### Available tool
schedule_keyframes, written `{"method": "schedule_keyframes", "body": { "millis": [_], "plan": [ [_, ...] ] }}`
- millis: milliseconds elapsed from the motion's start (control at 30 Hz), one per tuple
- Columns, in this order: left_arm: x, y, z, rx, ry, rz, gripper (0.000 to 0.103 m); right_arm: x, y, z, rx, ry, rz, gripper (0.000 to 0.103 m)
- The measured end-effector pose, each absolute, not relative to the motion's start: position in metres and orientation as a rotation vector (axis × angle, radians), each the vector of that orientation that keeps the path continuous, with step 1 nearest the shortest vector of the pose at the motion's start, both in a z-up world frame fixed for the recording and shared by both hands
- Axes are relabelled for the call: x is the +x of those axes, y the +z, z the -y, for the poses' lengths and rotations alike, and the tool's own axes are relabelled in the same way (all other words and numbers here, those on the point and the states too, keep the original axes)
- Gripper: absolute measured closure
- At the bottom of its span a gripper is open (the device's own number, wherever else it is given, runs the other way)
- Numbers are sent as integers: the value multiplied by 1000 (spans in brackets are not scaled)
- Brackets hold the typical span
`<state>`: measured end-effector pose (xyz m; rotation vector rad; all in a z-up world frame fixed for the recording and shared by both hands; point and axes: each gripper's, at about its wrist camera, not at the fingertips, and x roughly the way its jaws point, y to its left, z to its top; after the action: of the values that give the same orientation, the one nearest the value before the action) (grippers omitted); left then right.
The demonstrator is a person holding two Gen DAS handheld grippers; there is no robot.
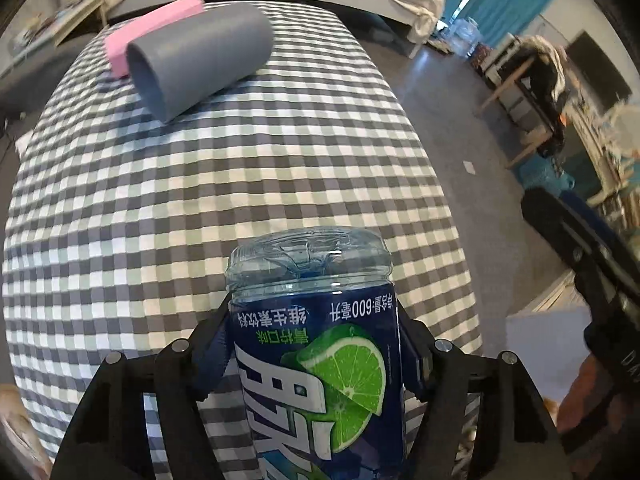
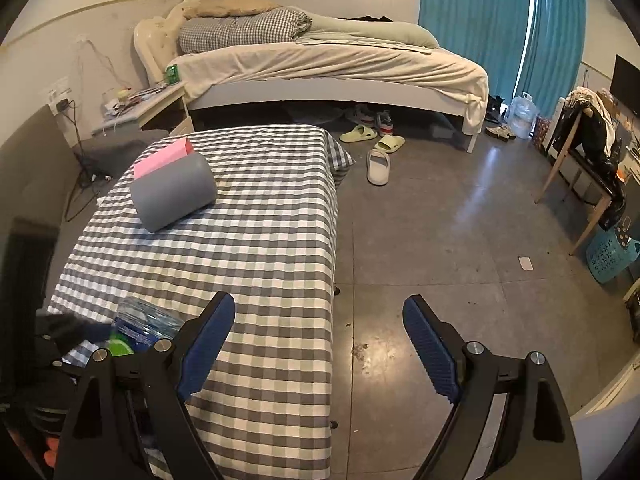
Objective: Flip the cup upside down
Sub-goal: 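Rotate the bottle in the left gripper until its cap points up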
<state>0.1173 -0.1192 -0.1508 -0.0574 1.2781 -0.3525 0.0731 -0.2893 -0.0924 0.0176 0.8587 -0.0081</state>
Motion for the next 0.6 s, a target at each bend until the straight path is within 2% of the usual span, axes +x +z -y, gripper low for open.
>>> {"method": "schedule_keyframes", "body": {
  "millis": [267, 433, 500, 600],
  "plan": [
    [113, -108, 110, 20, -267, -1049, 32, 70, -91, 292, 43, -8, -856, 17],
    [105, -90, 110, 84, -186, -770, 32, 68, -91, 285, 19, -4, -852, 17],
    [103, -96, 110, 102, -167, -717, 32, 67, -91, 282, 8, -7, -852, 17],
    [104, -116, 111, 134, -169, -737, 32, 67, -93, 279, -1, -5, -855, 17]
  ]
}}
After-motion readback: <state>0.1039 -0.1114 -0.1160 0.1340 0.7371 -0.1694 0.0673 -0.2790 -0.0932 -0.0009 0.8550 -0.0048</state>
